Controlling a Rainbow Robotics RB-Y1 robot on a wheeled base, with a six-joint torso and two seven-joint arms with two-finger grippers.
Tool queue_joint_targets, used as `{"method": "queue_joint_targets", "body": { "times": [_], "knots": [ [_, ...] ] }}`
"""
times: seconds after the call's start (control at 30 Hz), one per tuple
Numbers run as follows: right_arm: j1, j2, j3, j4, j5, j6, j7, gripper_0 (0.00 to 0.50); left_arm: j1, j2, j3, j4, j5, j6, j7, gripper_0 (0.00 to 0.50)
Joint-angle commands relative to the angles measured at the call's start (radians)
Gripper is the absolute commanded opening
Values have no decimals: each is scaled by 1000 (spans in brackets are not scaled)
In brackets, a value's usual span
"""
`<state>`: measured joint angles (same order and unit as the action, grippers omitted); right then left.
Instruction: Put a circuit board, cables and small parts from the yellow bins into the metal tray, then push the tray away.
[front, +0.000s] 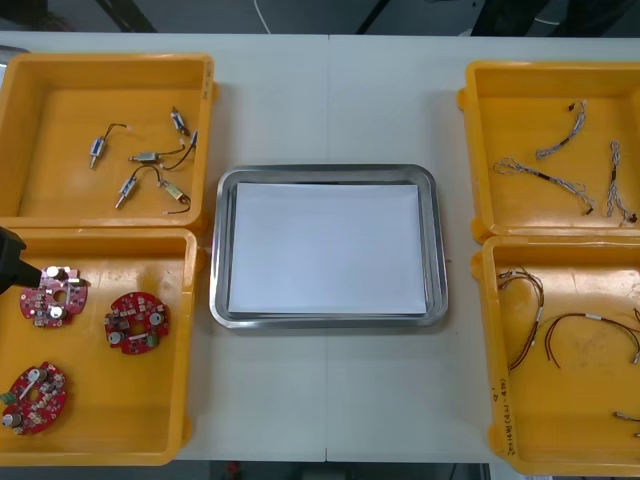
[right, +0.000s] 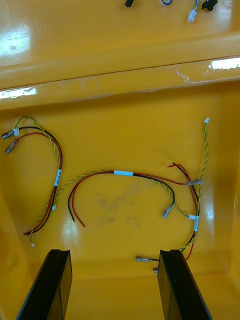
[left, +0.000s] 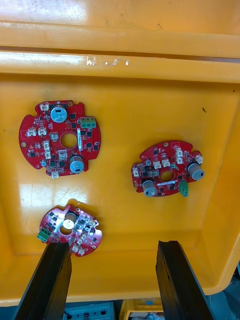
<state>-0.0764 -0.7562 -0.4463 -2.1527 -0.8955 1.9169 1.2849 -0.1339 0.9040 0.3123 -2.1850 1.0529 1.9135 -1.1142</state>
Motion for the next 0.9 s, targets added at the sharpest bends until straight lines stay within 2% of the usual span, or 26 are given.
{"method": "queue_joint_targets", "body": {
  "times": [0.03, 0.9],
  "knots": [
    [15, -38, -15, -7, 7, 3, 47, 500, 19, 42, 30, -4, -8, 6, -38, 500],
    [15, -38, -15, -7, 7, 3, 47, 500, 19, 42, 30, -4, -8, 6, -38, 500]
  ]
}}
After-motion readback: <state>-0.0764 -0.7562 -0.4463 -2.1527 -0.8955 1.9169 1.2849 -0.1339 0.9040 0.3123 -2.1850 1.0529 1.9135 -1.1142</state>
